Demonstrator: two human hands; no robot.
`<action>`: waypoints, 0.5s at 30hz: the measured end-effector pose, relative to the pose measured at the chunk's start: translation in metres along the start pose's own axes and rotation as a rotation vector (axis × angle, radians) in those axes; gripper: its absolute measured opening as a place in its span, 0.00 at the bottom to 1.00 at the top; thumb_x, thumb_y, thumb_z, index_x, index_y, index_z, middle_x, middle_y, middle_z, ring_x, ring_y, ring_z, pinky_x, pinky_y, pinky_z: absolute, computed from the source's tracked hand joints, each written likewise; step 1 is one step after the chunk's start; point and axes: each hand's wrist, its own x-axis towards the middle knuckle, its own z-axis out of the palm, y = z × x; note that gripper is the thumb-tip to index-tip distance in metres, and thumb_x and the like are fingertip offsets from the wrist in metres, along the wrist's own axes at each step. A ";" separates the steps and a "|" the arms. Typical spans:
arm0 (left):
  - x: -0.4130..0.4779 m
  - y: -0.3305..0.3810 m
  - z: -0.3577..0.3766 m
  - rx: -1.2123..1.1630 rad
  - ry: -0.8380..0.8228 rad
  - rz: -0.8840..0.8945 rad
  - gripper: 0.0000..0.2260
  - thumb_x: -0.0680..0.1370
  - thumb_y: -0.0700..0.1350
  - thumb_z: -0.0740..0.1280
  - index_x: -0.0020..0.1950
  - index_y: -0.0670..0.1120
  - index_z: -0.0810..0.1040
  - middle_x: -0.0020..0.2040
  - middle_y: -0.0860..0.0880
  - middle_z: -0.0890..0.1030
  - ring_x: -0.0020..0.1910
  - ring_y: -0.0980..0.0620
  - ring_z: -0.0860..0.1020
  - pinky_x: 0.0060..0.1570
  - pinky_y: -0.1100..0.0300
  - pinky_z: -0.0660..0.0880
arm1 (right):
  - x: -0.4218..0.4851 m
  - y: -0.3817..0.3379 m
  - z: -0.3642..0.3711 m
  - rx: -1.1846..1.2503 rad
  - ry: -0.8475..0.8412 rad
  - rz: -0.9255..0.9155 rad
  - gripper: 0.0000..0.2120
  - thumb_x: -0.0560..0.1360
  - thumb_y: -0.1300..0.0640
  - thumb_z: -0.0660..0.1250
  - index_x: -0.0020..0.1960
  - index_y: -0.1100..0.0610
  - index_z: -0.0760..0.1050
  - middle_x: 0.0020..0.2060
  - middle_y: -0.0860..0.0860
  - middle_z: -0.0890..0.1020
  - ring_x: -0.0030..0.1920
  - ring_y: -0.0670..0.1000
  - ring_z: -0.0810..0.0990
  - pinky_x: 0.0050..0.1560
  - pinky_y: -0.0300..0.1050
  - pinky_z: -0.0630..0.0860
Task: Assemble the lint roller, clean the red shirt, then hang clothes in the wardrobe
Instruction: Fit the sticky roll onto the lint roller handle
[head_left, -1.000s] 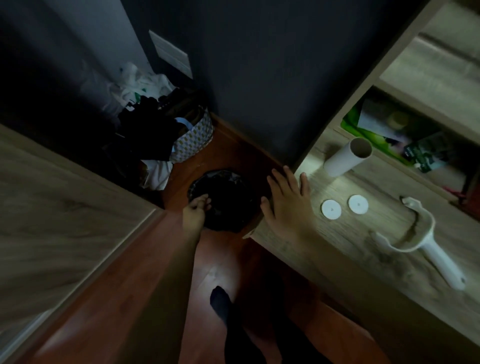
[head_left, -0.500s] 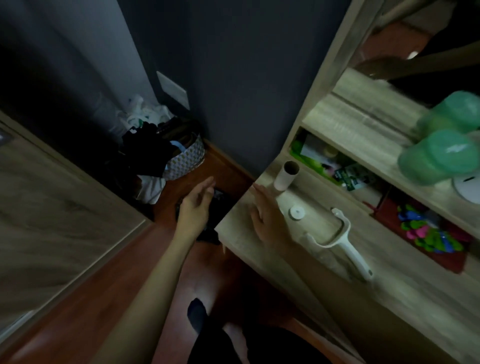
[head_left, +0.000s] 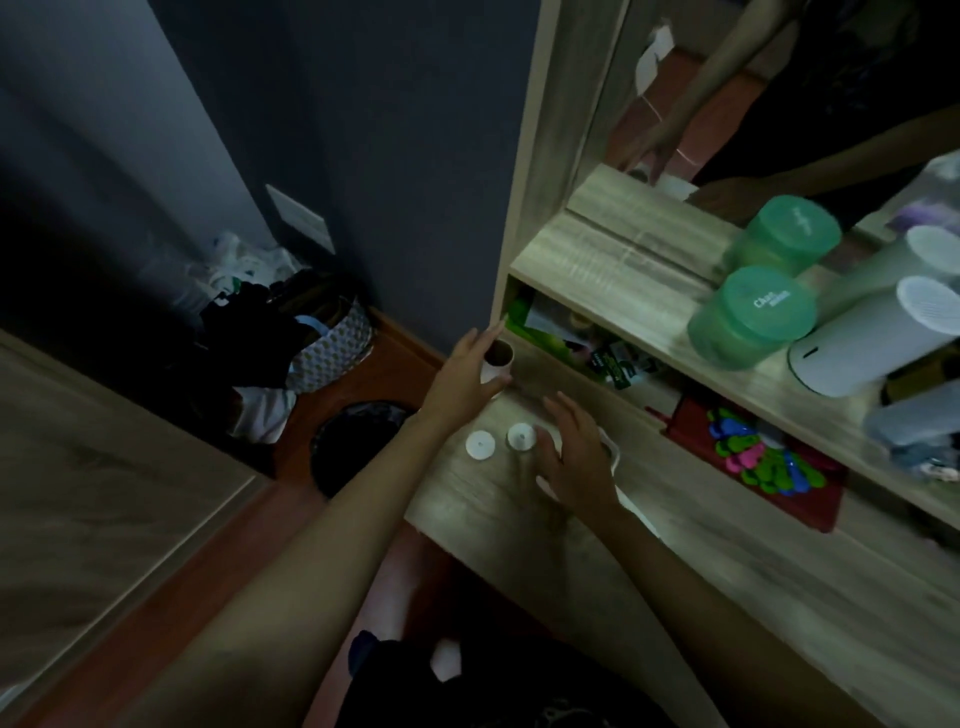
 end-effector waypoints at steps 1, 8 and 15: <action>0.002 0.000 0.003 0.029 -0.012 -0.007 0.32 0.76 0.44 0.70 0.76 0.52 0.61 0.74 0.43 0.64 0.74 0.45 0.61 0.67 0.56 0.63 | 0.002 0.001 -0.001 0.006 -0.023 0.012 0.23 0.77 0.51 0.57 0.68 0.59 0.69 0.69 0.57 0.69 0.69 0.55 0.67 0.66 0.42 0.61; -0.005 0.002 0.002 0.017 0.110 0.015 0.21 0.73 0.40 0.70 0.65 0.49 0.71 0.60 0.47 0.78 0.58 0.47 0.76 0.53 0.52 0.75 | 0.008 0.009 0.001 -0.007 -0.145 0.030 0.21 0.79 0.53 0.60 0.70 0.59 0.66 0.69 0.56 0.69 0.69 0.54 0.67 0.66 0.47 0.66; -0.050 0.002 -0.016 -0.255 0.363 -0.100 0.20 0.73 0.40 0.72 0.63 0.47 0.72 0.55 0.57 0.76 0.49 0.65 0.75 0.49 0.74 0.69 | 0.022 0.007 0.008 -0.179 -0.390 0.033 0.24 0.75 0.45 0.59 0.65 0.58 0.69 0.61 0.55 0.74 0.61 0.55 0.74 0.63 0.51 0.70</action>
